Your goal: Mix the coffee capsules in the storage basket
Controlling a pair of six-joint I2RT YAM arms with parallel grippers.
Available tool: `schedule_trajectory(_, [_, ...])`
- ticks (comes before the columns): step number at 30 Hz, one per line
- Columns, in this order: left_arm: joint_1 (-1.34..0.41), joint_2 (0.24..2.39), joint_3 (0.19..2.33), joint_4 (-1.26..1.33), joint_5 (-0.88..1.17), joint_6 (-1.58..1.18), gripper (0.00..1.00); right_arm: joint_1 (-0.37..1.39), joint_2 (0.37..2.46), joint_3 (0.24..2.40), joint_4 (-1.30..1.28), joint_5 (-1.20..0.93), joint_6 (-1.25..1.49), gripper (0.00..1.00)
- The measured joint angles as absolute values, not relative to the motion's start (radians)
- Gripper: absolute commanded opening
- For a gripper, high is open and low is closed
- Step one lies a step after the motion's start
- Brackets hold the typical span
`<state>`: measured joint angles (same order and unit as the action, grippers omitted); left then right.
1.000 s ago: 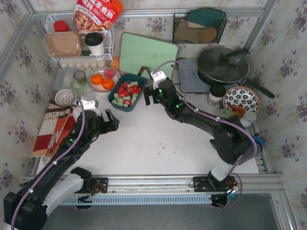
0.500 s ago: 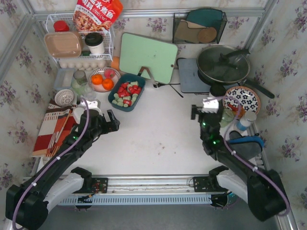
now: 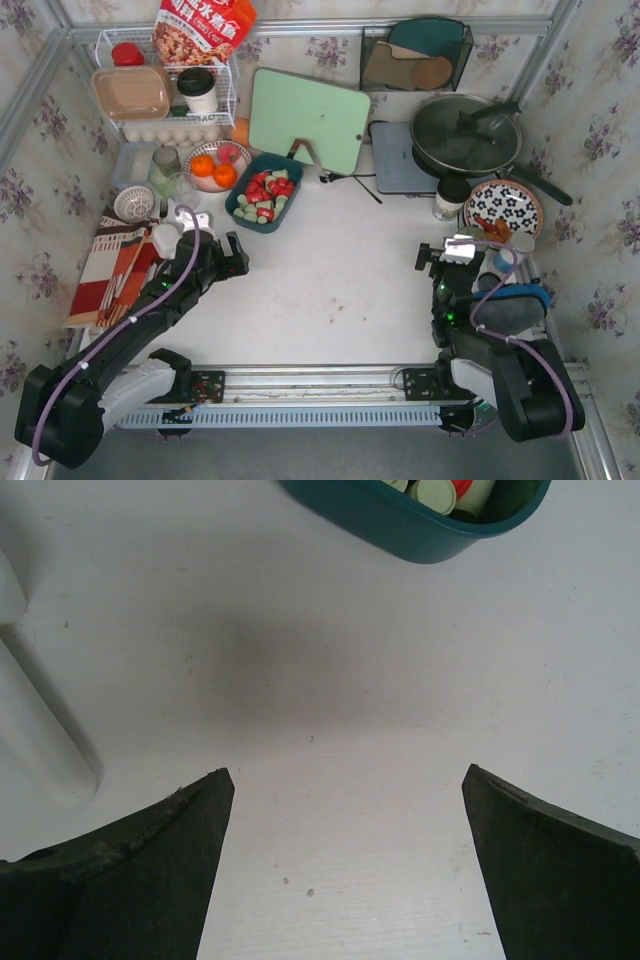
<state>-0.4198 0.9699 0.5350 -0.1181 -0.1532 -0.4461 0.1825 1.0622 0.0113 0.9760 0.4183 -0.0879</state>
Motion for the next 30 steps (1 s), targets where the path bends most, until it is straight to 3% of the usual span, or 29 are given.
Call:
schedule_trajectory(12, [-0.420, 1.011, 0.525, -0.079, -0.205, -0.427, 0.99, 0.057, 1.313, 0.113, 1.212, 0.255, 0.015, 1.00])
schedule_trajectory(16, [-0.420, 1.023, 0.527, -0.074, -0.231, -0.419, 0.99, 0.016, 1.534, 0.068, 1.485, 0.202, 0.029, 1.00])
schedule_trajectory(30, [-0.421, 0.950, 0.618, -0.110, -0.387, -0.375, 0.99, 0.006, 1.533, 0.157, 1.395, 0.094, 0.072, 1.00])
